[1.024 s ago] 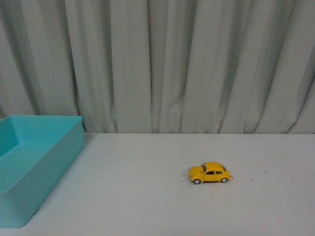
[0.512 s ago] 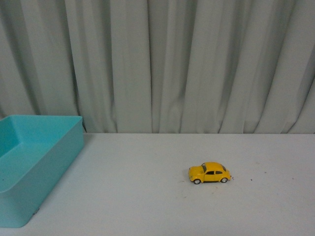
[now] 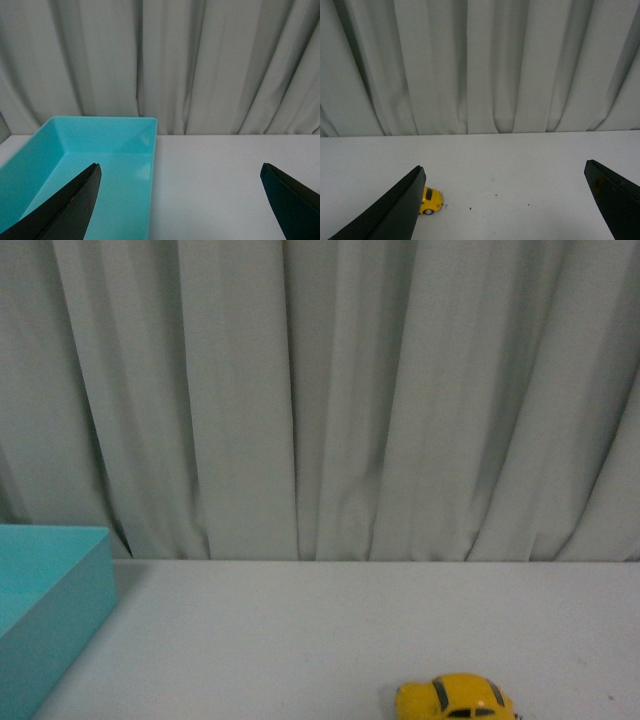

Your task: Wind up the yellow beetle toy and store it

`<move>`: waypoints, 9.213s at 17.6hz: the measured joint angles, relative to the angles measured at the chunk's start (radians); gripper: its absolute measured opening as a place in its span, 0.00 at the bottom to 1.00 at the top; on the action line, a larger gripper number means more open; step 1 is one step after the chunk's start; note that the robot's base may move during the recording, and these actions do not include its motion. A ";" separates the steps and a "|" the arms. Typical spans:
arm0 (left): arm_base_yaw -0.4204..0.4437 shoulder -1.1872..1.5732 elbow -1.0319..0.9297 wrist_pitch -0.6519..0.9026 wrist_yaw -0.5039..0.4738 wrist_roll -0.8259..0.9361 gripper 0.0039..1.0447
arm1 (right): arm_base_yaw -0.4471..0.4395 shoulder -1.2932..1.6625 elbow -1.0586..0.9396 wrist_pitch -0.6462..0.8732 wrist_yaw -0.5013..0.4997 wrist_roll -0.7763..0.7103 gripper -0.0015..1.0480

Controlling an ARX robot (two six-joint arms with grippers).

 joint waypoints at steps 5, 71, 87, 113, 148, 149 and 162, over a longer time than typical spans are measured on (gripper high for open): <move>0.000 0.000 0.000 0.003 0.000 0.000 0.94 | 0.000 -0.001 0.000 0.004 0.000 0.000 0.94; 0.000 0.000 0.000 0.000 0.000 0.000 0.94 | 0.224 2.017 1.022 -0.405 -0.453 -1.394 0.94; 0.000 0.000 0.000 0.000 0.000 0.000 0.94 | 0.263 1.992 1.005 -0.401 -0.447 -1.294 0.35; 0.000 0.000 0.000 0.000 0.000 0.000 0.94 | 0.212 1.957 0.843 -0.204 -0.492 -1.170 0.35; 0.000 0.000 0.000 0.000 0.000 0.000 0.94 | -0.117 1.835 0.605 -0.333 -0.462 -1.544 0.94; 0.000 0.000 0.000 0.000 0.000 0.000 0.94 | -0.117 1.835 0.605 -0.332 -0.461 -1.547 0.93; 0.000 0.000 0.000 0.000 0.000 0.000 0.94 | -0.096 1.837 0.622 -0.351 -0.453 -1.596 0.94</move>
